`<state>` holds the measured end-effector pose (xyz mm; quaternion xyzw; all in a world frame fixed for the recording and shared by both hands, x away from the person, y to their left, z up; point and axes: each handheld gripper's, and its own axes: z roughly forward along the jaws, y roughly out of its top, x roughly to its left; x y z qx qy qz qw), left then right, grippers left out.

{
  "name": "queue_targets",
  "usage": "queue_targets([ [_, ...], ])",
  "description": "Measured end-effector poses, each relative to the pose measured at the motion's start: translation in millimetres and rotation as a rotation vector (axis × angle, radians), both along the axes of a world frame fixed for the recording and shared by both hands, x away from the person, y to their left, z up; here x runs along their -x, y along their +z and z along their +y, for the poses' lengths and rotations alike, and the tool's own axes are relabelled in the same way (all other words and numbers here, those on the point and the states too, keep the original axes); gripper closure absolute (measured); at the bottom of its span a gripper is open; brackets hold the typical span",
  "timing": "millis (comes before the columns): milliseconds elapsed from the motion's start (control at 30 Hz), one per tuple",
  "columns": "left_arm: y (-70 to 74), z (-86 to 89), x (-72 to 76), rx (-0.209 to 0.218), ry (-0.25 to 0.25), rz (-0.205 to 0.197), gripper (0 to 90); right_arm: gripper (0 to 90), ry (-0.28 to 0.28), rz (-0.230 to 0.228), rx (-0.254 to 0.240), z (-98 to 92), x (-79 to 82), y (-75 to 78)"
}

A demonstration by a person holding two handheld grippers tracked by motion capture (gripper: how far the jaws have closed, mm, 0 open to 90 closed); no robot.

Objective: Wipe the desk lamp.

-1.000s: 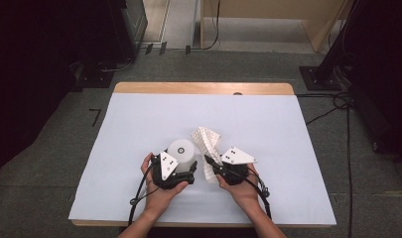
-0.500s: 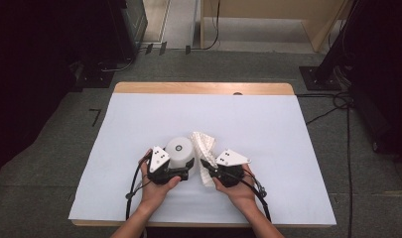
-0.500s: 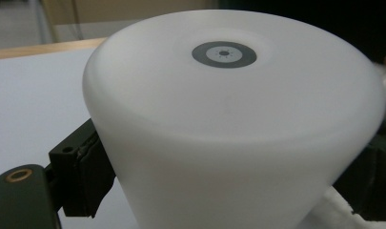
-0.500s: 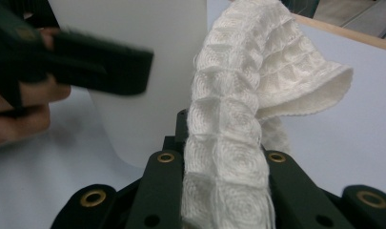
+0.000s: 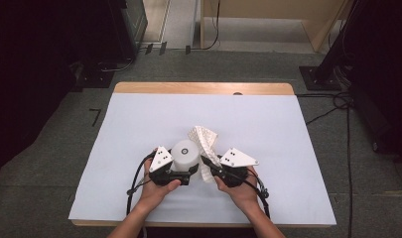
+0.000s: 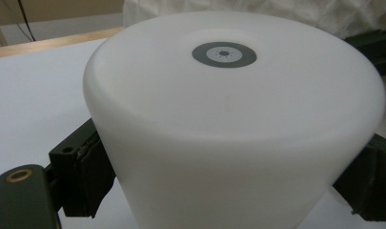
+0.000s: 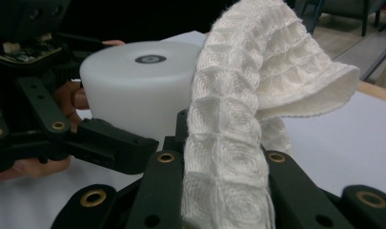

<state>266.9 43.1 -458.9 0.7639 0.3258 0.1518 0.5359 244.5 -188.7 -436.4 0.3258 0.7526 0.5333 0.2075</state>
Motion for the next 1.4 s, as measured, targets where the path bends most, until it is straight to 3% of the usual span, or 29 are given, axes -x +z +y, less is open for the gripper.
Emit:
queue_targets([
  [100,2.6,1.9,-0.2,0.004,0.001,0.000,8.6,78.3,0.008,-0.006,0.001,-0.6,0.4,1.2],
  [333,12.3,16.8,-3.1,0.049,0.039,-0.018,8.7,78.2,0.043,0.092,0.059,11.8,-6.8,-21.0],
  [467,12.6,16.3,-2.4,0.059,0.033,-0.021,8.7,78.2,0.038,0.101,0.059,12.7,-7.6,-22.2],
  [633,9.1,9.9,-0.4,0.024,0.020,-0.039,8.6,78.2,0.020,0.077,0.033,8.9,-5.7,-15.6],
  [733,5.0,1.9,1.8,-0.030,0.028,-0.063,8.6,78.2,0.005,0.030,0.016,4.8,-3.0,-5.6],
  [1000,-3.2,1.1,0.6,-0.103,0.076,-0.131,8.6,78.2,-0.029,0.046,0.009,-2.9,-7.9,-8.6],
  [1233,-11.8,6.5,-5.6,-0.130,0.103,-0.120,8.5,78.2,-0.026,0.056,0.024,-1.1,-9.7,-14.3],
  [1333,-12.4,8.7,-4.6,-0.116,0.107,-0.117,8.4,78.2,-0.027,0.062,0.028,-0.9,-9.9,-15.7],
  [1400,-11.1,9.5,-1.9,-0.095,0.144,-0.128,7.4,78.2,-0.031,0.061,0.029,-0.7,-9.7,-16.3],
])
